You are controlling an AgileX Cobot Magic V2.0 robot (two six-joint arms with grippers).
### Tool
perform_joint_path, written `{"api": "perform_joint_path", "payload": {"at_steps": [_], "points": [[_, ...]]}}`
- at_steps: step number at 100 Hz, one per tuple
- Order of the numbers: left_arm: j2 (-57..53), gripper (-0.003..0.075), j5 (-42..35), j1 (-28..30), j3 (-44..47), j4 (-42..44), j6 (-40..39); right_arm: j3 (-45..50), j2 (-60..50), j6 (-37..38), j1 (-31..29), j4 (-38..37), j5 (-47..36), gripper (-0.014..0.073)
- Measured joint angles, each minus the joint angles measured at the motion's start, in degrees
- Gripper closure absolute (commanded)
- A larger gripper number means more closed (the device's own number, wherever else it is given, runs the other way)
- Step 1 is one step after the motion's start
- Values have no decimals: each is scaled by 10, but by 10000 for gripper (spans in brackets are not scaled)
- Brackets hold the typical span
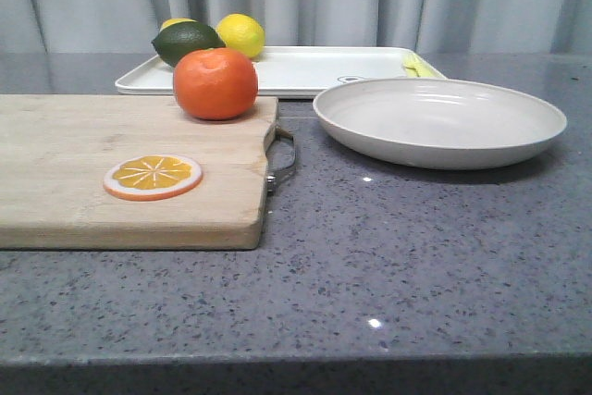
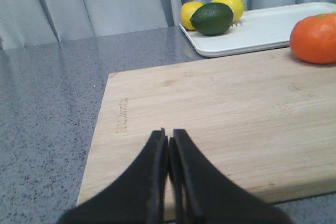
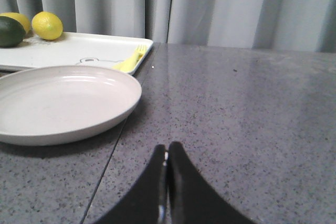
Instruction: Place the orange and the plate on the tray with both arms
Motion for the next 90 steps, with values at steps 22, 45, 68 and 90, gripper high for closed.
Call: {"api": "perform_joint_path", "payload": {"at_steps": [22,45,68,90], "points": [[0,741,-16,0,-14,-65,0,-38,0,0,0,0,37,695],[16,741,86,0,-120,-119,0,-167,18,0,0,0,177,695],[122,741,230,0,-261,-164,0,-293,104,0,0,0,300,695],[221,741,288,0,-371,-201,22,-390,193,0,0,8,370,695]]}}
